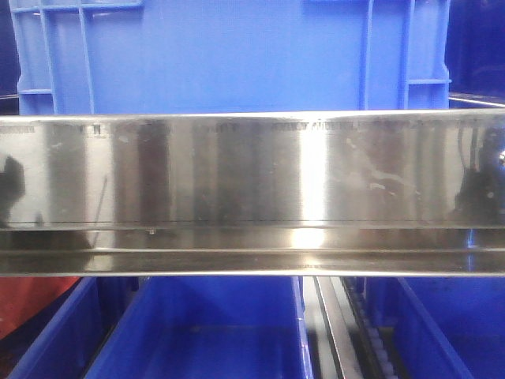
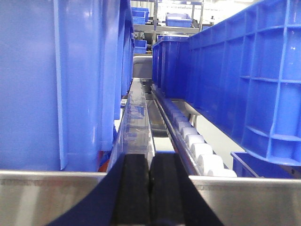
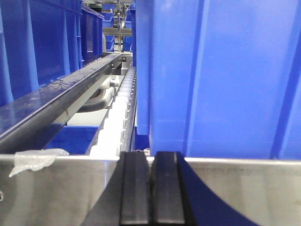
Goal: Place valve from conveyor to right shelf box
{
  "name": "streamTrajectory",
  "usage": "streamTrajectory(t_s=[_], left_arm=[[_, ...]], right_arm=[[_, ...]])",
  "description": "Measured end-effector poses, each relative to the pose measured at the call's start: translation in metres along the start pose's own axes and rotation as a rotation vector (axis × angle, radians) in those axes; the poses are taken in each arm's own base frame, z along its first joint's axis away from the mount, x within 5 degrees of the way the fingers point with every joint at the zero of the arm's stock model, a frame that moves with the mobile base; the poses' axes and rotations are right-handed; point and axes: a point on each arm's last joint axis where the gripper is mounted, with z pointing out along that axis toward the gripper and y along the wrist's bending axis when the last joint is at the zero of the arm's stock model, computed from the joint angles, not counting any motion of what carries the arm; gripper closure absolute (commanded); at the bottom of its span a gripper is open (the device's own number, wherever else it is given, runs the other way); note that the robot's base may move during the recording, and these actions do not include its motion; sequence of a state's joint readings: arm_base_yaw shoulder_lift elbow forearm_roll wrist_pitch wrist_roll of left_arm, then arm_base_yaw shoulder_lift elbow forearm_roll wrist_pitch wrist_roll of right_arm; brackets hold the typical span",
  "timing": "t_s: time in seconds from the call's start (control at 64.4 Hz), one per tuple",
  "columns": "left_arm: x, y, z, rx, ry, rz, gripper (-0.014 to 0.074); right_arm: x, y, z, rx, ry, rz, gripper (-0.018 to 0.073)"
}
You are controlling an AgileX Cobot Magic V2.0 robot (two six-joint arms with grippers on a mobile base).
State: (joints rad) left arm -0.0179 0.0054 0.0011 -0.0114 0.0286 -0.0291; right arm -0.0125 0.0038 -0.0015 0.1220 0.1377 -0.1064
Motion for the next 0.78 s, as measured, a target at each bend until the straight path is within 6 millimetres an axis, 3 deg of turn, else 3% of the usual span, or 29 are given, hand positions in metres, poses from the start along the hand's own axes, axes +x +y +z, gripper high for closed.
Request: streamTrajectory(t_s=[0.776], left_arm=[[0.0,0.0,0.0,0.0,0.0,0.0,0.0707]], right_arm=[[-0.0001,0.0,0.0,0.0,-0.002,0.002,0.0722]])
